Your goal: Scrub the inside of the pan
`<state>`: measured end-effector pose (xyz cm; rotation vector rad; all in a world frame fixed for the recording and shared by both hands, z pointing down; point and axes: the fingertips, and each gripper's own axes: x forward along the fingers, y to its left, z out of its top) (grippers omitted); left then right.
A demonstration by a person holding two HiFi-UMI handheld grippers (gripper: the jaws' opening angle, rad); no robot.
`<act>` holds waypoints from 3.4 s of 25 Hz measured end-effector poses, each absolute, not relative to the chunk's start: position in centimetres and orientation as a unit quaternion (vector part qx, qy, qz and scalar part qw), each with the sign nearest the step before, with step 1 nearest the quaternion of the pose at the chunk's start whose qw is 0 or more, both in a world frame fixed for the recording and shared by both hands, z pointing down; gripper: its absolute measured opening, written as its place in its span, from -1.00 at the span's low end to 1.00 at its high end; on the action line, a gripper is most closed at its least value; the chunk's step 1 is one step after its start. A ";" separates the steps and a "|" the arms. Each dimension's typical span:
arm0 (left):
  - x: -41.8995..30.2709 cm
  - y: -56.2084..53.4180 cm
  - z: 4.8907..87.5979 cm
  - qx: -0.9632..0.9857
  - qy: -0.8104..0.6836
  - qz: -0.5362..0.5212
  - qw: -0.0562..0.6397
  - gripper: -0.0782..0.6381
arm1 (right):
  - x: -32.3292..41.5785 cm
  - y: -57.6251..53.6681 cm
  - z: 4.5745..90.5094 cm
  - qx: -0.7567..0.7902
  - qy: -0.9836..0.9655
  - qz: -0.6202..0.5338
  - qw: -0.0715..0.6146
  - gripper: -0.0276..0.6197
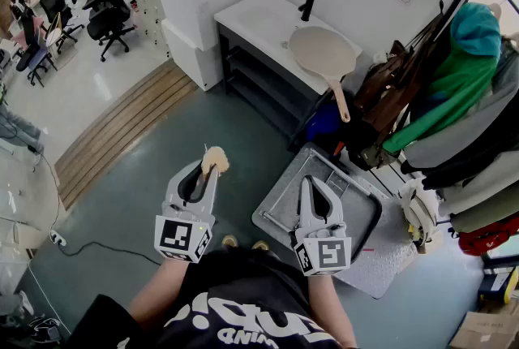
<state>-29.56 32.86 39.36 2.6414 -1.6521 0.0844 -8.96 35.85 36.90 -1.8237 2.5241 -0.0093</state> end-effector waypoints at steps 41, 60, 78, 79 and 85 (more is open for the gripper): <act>-28.9 20.3 41.2 0.838 -0.544 0.036 0.014 -0.58 | -7.8 22.8 39.3 -0.545 0.839 0.000 0.011 -0.89; -31.0 -3.3 40.7 0.911 -0.408 0.057 0.007 -0.58 | -12.0 3.7 39.4 -0.651 0.759 -0.013 0.010 -0.89; -27.9 -9.7 40.4 0.948 -0.315 0.049 0.008 -0.58 | -9.3 0.8 38.6 -0.718 0.696 -0.004 0.009 -0.89; -27.5 -10.2 40.4 0.949 -0.312 0.048 0.007 -0.58 | -9.1 0.6 38.5 -0.719 0.695 -0.005 0.011 -0.89; -24.1 -13.1 40.3 0.954 -0.297 0.047 0.003 -0.58 | -7.1 -1.6 38.1 -0.721 0.693 0.002 0.016 -0.89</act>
